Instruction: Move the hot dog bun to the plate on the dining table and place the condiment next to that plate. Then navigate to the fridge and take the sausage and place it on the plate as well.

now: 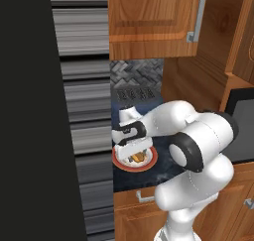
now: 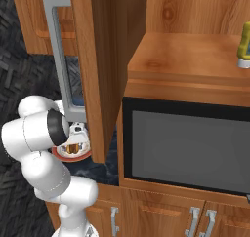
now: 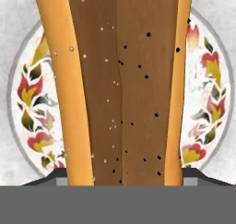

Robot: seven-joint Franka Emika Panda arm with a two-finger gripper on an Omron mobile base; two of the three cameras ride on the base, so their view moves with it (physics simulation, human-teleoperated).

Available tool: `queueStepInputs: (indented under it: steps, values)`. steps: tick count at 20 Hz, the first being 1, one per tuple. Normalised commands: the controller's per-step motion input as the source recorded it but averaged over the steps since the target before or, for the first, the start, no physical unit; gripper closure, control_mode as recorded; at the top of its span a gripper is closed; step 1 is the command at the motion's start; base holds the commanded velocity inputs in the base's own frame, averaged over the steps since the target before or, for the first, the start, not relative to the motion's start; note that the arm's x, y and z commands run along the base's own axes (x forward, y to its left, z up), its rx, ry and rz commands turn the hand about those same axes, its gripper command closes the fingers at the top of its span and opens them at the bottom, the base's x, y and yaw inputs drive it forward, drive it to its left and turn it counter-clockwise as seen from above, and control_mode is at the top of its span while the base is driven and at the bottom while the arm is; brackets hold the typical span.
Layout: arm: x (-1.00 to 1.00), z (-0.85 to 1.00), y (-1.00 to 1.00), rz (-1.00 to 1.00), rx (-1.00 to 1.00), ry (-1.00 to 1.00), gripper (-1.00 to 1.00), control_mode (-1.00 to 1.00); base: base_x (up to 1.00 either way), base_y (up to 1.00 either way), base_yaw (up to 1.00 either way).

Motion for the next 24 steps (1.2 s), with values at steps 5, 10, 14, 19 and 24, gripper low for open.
queueStepInputs:
  steps: [5, 10, 14, 19, 24]
  values:
    - [-0.3, 0.36, 0.0, 0.01, 0.0, -0.01, 1.0, -1.0, 0.0, 0.0, 0.0]
    - [-0.55, 0.69, 0.0, 0.04, 0.0, -0.06, 1.0, -1.0, 0.0, 0.0, 0.0]
    - [-0.6, 0.79, 0.0, 0.01, 0.0, -0.01, 1.0, -1.0, 0.0, 0.0, 0.0]
    - [-0.72, 0.67, -0.02, 0.05, 0.05, 0.0, 1.0, -1.0, 0.0, 0.0, 0.0]
    - [-0.55, 0.59, 0.0, 0.07, 0.06, 0.0, 1.0, -1.0, 0.0, 0.0, 0.0]
